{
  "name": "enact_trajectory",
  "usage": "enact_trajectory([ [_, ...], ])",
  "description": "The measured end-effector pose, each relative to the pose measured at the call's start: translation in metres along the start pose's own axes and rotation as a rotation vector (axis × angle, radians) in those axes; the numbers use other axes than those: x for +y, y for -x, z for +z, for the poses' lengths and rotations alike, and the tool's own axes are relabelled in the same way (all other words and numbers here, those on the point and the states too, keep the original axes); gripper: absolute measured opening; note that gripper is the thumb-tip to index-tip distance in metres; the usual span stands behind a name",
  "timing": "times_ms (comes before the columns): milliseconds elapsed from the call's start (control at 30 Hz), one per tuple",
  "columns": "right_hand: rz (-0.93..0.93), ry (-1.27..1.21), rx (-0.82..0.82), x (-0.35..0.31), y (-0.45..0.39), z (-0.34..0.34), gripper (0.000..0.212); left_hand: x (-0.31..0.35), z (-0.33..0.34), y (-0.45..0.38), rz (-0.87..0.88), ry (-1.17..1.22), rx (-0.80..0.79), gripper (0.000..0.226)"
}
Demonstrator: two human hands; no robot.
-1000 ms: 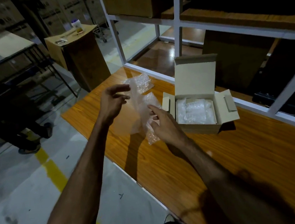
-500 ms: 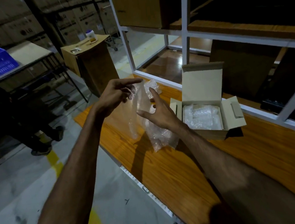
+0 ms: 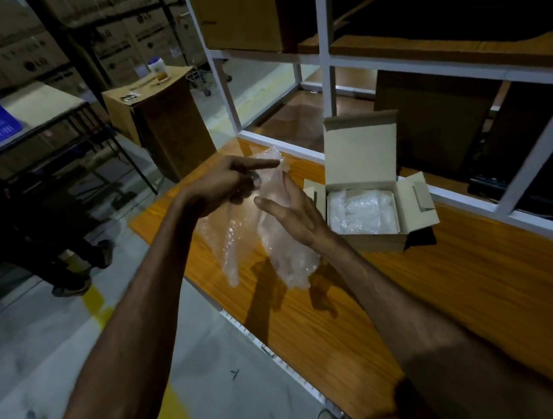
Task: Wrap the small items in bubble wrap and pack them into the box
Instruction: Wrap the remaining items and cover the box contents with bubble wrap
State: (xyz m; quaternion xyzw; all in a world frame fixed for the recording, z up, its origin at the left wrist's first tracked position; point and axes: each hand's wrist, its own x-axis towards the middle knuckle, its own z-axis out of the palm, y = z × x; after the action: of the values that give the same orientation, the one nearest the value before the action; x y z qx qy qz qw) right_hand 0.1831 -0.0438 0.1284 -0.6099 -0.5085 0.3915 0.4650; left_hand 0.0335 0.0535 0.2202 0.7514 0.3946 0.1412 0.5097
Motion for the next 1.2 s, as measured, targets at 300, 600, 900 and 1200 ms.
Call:
enact_trajectory([
  [300, 0.274, 0.2, 0.115, 0.057, 0.05, -0.04, 0.02, -0.005, 0.055, -0.002, -0.042, -0.218, -0.206, 0.056],
  [600, 0.48, 0.416, -0.183, 0.126, 0.111, -0.117, 0.019, -0.065, 0.047, 0.0, -0.193, -0.748, -0.143, 0.038],
  [900, 0.554, 0.411, -0.267, 0.142, 0.147, -0.167, 0.014, -0.139, 0.045, 0.024, -0.402, -0.765, -0.051, 0.008],
  [1200, 0.539, -0.42, 0.036, 0.177, 0.173, -0.193, 0.029, -0.165, 0.055, 0.048, -0.414, -0.032, 0.395, 0.006],
])
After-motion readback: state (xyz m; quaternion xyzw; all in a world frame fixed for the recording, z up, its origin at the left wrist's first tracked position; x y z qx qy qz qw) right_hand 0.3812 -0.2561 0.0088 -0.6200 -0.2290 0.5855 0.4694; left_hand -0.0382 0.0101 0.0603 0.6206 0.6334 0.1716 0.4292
